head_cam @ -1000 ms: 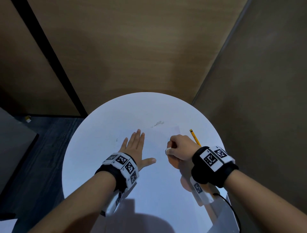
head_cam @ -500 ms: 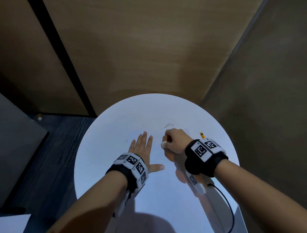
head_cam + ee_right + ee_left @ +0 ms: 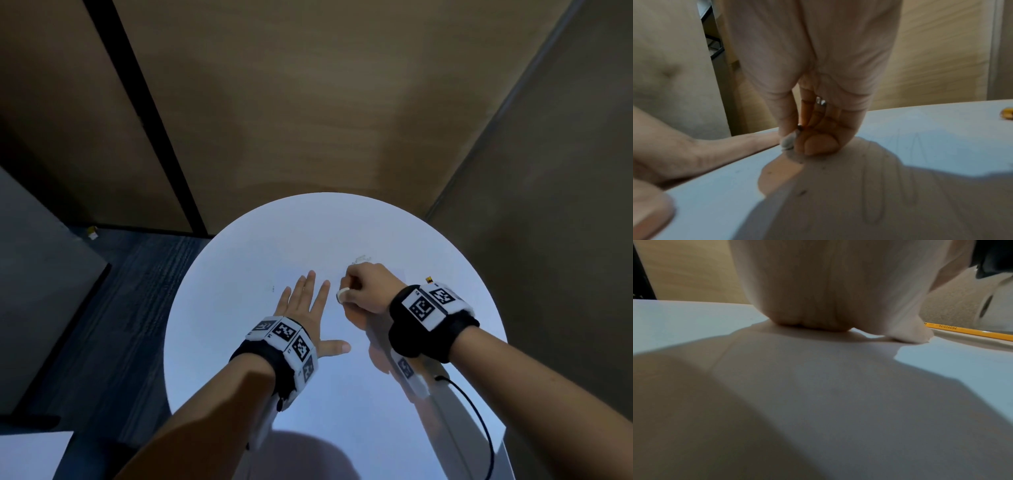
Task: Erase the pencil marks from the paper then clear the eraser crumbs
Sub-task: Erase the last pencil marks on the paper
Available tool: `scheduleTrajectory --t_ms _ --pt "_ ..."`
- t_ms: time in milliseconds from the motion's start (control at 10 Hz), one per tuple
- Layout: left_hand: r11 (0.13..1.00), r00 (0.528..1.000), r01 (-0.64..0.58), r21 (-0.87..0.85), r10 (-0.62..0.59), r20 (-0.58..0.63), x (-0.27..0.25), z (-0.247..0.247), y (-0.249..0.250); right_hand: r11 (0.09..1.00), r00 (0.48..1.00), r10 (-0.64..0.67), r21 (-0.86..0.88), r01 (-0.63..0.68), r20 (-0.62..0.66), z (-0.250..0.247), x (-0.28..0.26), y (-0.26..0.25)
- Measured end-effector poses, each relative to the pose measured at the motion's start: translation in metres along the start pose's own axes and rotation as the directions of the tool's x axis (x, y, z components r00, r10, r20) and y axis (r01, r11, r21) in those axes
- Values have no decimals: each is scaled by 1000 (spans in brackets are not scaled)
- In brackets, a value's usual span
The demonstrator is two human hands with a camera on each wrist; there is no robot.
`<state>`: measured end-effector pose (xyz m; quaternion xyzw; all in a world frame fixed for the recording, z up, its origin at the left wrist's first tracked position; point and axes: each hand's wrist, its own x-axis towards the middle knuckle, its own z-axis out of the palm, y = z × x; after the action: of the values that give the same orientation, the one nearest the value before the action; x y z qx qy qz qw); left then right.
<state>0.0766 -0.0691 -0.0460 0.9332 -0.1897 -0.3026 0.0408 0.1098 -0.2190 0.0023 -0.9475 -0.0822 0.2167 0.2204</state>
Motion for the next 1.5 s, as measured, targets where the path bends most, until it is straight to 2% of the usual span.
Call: scheduleTrajectory --t_ms 100,200,400,500,600,700,800,900,1000,1100,1200,1300,1400,1500 --pt "1000 1000 1 -5 -1 -3 0 1 0 999 999 -41 -31 42 21 5 -6 0" --pt "1000 1000 11 3 -11 -10 1 1 0 989 984 -55 -128 78 171 1 -11 -1" --pt "1000 1000 15 8 -15 -15 1 1 0 999 1000 -3 -32 2 -13 -1 0 -3" --pt "1000 1000 14 1 -14 -7 2 1 0 992 982 -10 -123 34 187 1 -10 0" --pt "1000 1000 10 2 -10 -10 2 1 0 988 983 -5 -149 33 184 -4 -8 -3" --pt "1000 1000 19 13 -19 -17 1 1 1 998 1000 0 -63 1 18 -3 0 -9" --pt "1000 1000 19 1 -19 -20 1 2 1 1000 1000 -5 -21 5 -10 6 -7 -6" --pt "1000 1000 17 -4 -17 -25 3 3 0 998 992 -33 -56 40 121 9 -22 -2" --pt "1000 1000 17 2 -17 -25 2 2 0 998 997 -14 -63 19 73 3 -14 -5" --pt "1000 999 22 12 -22 -24 1 1 0 999 995 54 8 -54 -83 3 1 -7" --pt "1000 1000 21 5 -21 -17 1 1 1 1000 999 26 -5 -26 -32 4 -5 -3" --pt "1000 1000 21 -5 -21 -20 2 2 0 997 987 -4 -75 16 159 1 -16 2" --pt "1000 999 19 0 -19 -29 3 3 -1 998 991 18 -59 -11 129 -3 -12 1" --pt "1000 1000 21 8 -21 -20 2 2 -1 999 998 49 -6 -50 -36 -3 0 -4"
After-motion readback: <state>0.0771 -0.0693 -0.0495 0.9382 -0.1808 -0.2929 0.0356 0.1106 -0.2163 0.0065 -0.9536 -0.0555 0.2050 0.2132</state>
